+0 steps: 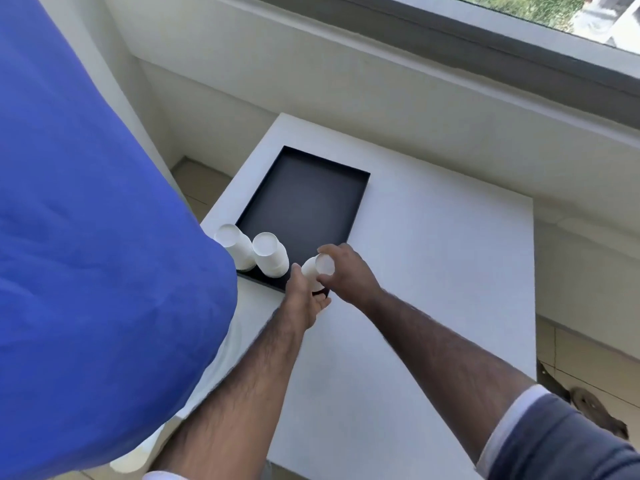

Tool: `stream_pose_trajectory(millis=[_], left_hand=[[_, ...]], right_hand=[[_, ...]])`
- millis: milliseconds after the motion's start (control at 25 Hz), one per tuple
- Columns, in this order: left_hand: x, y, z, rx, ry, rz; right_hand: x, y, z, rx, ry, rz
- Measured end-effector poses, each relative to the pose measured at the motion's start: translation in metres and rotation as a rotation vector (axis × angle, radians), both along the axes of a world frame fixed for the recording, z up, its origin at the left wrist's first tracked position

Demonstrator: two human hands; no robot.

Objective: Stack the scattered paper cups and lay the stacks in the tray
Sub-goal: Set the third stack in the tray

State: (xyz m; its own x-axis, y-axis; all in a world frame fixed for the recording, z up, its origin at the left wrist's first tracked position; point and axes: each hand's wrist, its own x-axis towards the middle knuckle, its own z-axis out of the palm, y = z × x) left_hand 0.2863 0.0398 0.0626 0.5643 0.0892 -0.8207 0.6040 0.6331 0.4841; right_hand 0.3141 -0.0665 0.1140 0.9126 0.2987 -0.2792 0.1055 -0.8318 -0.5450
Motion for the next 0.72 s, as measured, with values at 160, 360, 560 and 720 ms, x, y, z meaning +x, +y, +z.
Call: stream_pose_trajectory(millis=[160,360,560,720], left_hand=[[0.005,0.003,-0.006,0.006,0.008,-0.015],[0.005,0.01,-0.004,0.092,0.026,0.007],[-0.006,0.018,0.007,0.211,0.006,-0.007],[-0.036,0.017,0.007,0.344,-0.025,-0.105]], right_hand=[[0.004,0.013,-0.005,-0.07,0.03,0.075],[0.008,0.028,-0.009,-0.026,0.047,0.085],[-0.011,0.007,-0.006,0.123,0.071,-0.049],[-0.051,-0.032,-0.018,0.106,0.066,-0.209]])
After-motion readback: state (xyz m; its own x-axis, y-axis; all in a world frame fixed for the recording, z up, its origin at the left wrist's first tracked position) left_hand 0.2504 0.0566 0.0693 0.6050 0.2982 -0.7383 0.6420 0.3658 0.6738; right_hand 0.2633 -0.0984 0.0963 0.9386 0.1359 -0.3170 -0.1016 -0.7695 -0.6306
